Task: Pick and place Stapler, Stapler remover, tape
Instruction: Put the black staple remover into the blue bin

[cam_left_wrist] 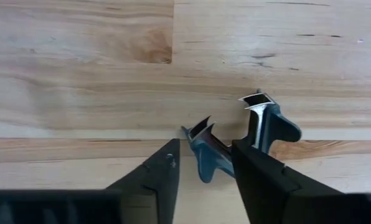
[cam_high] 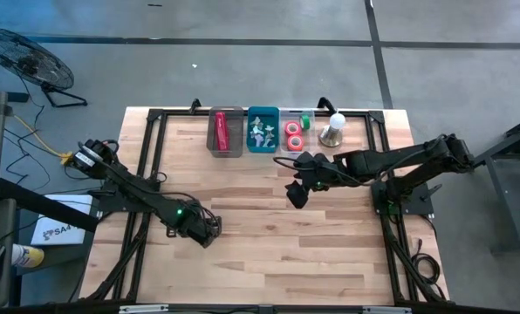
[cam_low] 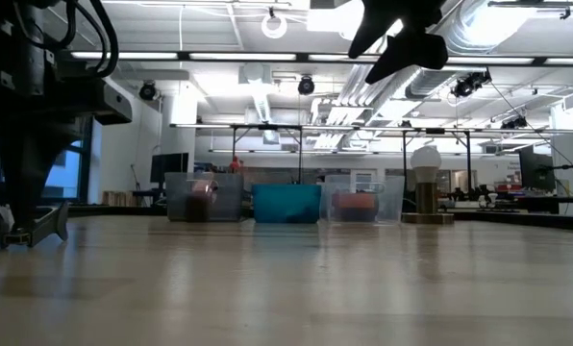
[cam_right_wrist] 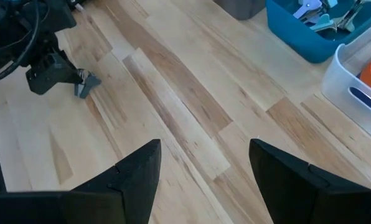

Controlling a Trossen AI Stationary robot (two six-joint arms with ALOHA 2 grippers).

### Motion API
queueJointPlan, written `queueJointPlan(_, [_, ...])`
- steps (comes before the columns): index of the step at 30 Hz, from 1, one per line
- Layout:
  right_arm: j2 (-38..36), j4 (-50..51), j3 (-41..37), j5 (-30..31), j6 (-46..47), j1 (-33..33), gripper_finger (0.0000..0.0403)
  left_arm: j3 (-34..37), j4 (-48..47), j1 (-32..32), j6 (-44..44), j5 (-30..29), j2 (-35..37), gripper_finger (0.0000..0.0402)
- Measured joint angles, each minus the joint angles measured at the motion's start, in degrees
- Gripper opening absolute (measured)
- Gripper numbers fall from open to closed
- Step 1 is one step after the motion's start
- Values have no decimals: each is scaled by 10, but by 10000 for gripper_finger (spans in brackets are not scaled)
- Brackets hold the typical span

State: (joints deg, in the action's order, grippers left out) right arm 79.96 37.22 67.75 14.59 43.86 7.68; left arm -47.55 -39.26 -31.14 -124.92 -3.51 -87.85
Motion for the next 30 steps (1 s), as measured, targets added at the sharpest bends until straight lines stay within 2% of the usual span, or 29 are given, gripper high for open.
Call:
queueJointPlan(17, [0, -7, 0, -1, -9, 0, 236, 1, -7, 0, 66, -8, 0, 25])
queueJointPlan(25, [0, -28, 0, -8, -77, 0, 236, -1, -7, 0, 130, -50, 0, 21])
queueJointPlan(30, [0, -56, 0, -17, -117, 0, 236, -19, -17, 0, 196, -127, 0, 20])
